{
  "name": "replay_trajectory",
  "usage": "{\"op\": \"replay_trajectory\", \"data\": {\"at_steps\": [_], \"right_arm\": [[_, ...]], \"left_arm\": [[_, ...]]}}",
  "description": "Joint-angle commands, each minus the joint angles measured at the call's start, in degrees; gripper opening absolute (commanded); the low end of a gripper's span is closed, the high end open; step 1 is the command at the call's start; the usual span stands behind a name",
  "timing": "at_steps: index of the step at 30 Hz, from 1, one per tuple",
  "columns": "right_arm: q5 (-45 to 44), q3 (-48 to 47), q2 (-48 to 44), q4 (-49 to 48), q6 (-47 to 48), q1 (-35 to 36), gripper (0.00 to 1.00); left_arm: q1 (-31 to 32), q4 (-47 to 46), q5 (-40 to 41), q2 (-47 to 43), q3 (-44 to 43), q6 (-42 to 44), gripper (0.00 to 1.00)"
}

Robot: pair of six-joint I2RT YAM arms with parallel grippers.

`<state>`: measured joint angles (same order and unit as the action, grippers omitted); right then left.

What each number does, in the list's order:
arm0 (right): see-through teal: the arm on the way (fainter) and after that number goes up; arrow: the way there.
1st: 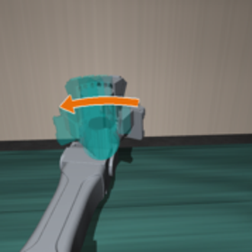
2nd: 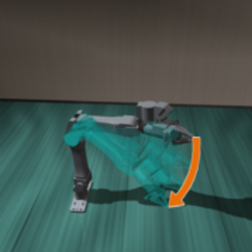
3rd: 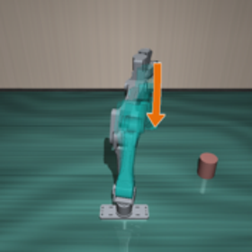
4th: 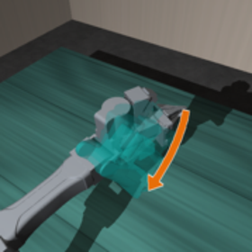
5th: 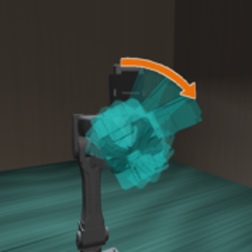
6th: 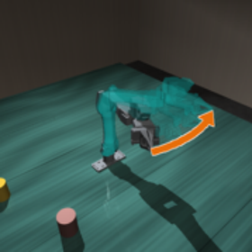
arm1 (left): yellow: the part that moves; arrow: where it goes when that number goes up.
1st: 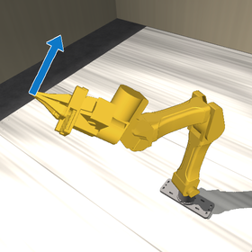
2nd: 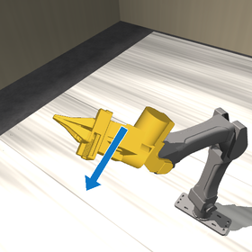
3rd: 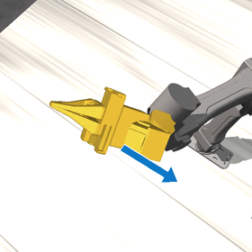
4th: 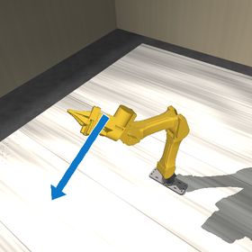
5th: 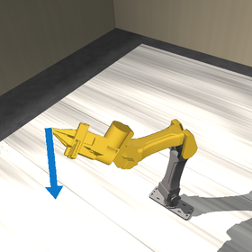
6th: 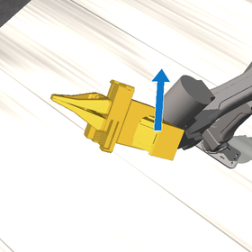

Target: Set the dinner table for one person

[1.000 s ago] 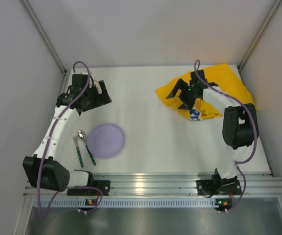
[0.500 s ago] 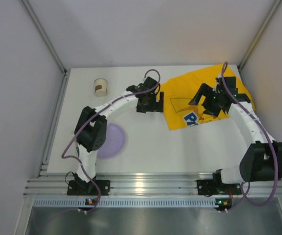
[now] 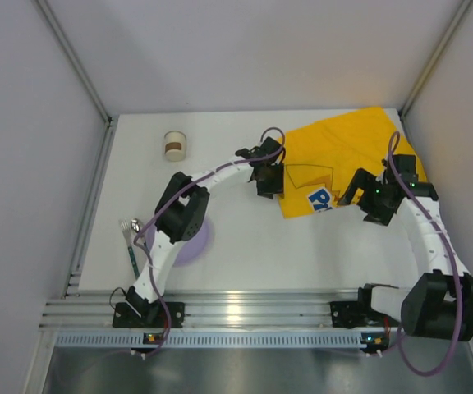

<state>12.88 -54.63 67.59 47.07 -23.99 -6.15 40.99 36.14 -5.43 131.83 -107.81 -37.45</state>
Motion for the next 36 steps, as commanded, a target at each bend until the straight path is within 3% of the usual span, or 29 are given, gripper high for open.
{"op": "replay_trajectory", "data": {"at_steps": [1, 8, 10, 11, 17, 19, 24, 28, 36], "right_arm": [[-1.3, 0.5, -1.2, 1.3, 1.3, -0.4, 1.00], [-3.3, 1.4, -2.4, 2.5, 2.3, -0.7, 1.00], [-3.2, 1.8, -2.7, 2.5, 2.3, -0.7, 1.00], [-3.1, 1.9, -2.8, 2.5, 2.2, -0.7, 1.00], [-2.9, 0.8, -2.6, 2.5, 1.9, -0.7, 1.00], [-2.6, 0.0, -2.2, 2.4, 1.8, -0.7, 1.00], [-2.6, -0.6, -0.5, 1.8, 1.5, -0.7, 1.00], [-2.0, -0.7, 1.2, 0.1, 1.0, -0.7, 1.00], [-1.4, -3.1, 5.0, -0.8, 0.8, -0.7, 1.00]], "left_arm": [[0.6, -5.1, -5.4, 2.4, -1.4, -1.9, 0.45], [0.8, -9.8, -10.1, 5.9, -2.5, -5.3, 0.31], [0.8, -9.7, -10.3, 6.9, -4.0, -5.2, 0.14], [0.7, -9.3, -10.0, 6.9, -4.2, -4.9, 0.00], [-3.5, -5.6, -7.8, 0.9, -0.6, -1.5, 0.00], [-7.2, -6.5, -6.3, -5.3, 10.0, -0.6, 0.00], [-14.2, -6.6, -3.7, -17.2, 23.1, 4.0, 0.00], [-17.6, -3.5, -1.1, -22.6, 27.8, 9.2, 0.00], [-19.8, 0.0, 3.2, -27.5, 31.8, 9.7, 0.00]]}}
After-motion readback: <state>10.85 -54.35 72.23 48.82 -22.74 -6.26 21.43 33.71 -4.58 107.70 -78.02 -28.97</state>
